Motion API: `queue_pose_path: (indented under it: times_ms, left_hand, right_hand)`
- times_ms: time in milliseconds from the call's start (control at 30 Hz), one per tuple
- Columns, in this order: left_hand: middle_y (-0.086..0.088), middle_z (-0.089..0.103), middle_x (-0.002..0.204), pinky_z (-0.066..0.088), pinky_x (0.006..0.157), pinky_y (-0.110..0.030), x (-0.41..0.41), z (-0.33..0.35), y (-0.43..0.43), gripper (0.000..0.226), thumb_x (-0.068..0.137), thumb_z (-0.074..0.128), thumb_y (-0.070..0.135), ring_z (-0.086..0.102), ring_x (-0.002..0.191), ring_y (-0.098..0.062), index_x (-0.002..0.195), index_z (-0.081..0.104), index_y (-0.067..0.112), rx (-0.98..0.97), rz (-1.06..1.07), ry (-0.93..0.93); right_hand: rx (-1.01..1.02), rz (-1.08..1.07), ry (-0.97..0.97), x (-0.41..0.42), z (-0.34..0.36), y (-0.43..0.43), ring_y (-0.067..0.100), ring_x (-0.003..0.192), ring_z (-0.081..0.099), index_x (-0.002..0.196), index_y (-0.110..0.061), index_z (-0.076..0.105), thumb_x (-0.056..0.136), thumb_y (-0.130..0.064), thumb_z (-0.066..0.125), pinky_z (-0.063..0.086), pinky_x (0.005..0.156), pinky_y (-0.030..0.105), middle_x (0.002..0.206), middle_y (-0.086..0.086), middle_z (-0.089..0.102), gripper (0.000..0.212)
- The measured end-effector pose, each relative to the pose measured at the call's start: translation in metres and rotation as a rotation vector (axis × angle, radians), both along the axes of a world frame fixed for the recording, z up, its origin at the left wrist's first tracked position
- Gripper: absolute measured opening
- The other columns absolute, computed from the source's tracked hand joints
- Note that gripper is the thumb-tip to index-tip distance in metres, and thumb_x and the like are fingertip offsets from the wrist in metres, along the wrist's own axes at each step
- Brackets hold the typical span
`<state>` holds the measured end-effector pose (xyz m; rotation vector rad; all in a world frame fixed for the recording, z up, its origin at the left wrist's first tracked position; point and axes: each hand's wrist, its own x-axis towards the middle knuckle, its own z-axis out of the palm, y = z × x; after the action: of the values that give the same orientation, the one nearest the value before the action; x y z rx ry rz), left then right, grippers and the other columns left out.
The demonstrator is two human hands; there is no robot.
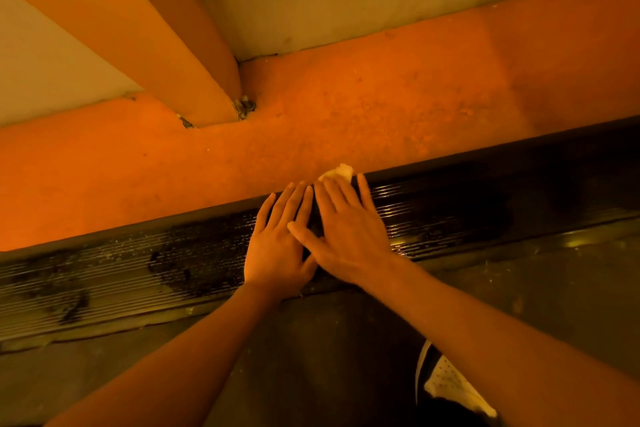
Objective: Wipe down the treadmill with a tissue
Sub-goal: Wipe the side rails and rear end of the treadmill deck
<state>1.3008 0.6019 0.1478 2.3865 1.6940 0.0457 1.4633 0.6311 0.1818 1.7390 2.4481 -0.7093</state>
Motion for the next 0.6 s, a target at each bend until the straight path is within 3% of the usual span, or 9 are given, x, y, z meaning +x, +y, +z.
queue_pose_path:
  times_ms: [67, 133, 300, 367, 433, 600]
  left_hand:
    - [-0.008, 0.018, 0.172, 0.013, 0.129, -0.049, 0.0, 0.0, 0.0, 0.077, 0.104, 0.028, 0.057, 0.01, 0.16, -0.022, 0.165, 0.019, 0.01, 0.011, -0.007, 0.023]
    - [-0.008, 0.015, 0.173, 0.013, 0.129, -0.049, 0.0, 0.0, 0.0, 0.077, 0.105, 0.028, 0.056, 0.009, 0.16, -0.022, 0.165, 0.016, 0.01, 0.021, -0.012, 0.055]
    - [-0.009, 0.015, 0.172, 0.014, 0.128, -0.05, 0.0, -0.001, 0.0, 0.077, 0.105, 0.027, 0.055, 0.009, 0.16, -0.022, 0.165, 0.016, 0.009, 0.028, -0.013, 0.067]
    - [-0.009, 0.015, 0.172, 0.014, 0.128, -0.05, 0.0, -0.001, 0.0, 0.077, 0.105, 0.029, 0.054, 0.009, 0.16, -0.022, 0.165, 0.016, 0.008, 0.028, -0.013, 0.065]
    - [-0.009, 0.016, 0.172, 0.014, 0.128, -0.05, 0.001, 0.0, 0.001, 0.077, 0.105, 0.03, 0.054, 0.009, 0.16, -0.023, 0.165, 0.017, 0.008, 0.027, -0.012, 0.064]
    - [-0.011, 0.022, 0.171, 0.019, 0.127, -0.053, 0.001, -0.001, 0.0, 0.076, 0.103, 0.033, 0.053, 0.014, 0.16, -0.024, 0.163, 0.024, 0.007, 0.035, -0.004, 0.034]
  right_hand:
    - [0.044, 0.006, -0.01, 0.031, -0.004, 0.005, 0.023, 0.156, 0.022, 0.159, -0.011, 0.035, 0.092, -0.076, -0.013, -0.003, 0.128, 0.052, 0.165, 0.008, 0.036, 0.105]
    - [0.09, -0.131, -0.048, 0.087, -0.011, 0.012, 0.025, 0.152, 0.031, 0.153, -0.011, 0.043, 0.097, -0.075, -0.002, 0.0, 0.128, 0.053, 0.158, 0.008, 0.045, 0.097]
    - [0.103, -0.44, -0.151, 0.191, -0.013, 0.024, 0.032, 0.149, 0.034, 0.146, -0.008, 0.048, 0.096, -0.076, 0.001, 0.005, 0.127, 0.059, 0.152, 0.015, 0.049, 0.097]
    - [0.103, -0.472, -0.155, 0.171, -0.01, 0.025, 0.036, 0.148, 0.035, 0.146, -0.004, 0.049, 0.096, -0.077, 0.001, 0.01, 0.126, 0.06, 0.151, 0.02, 0.049, 0.101]
    - [0.12, -0.365, -0.138, 0.128, -0.01, 0.02, 0.036, 0.147, 0.037, 0.146, -0.002, 0.049, 0.098, -0.077, 0.005, 0.013, 0.126, 0.059, 0.15, 0.021, 0.05, 0.099]
    - [0.071, -0.058, 0.004, 0.021, -0.005, 0.007, 0.029, 0.152, 0.03, 0.153, -0.006, 0.044, 0.097, -0.076, 0.005, 0.003, 0.129, 0.052, 0.158, 0.013, 0.045, 0.098]
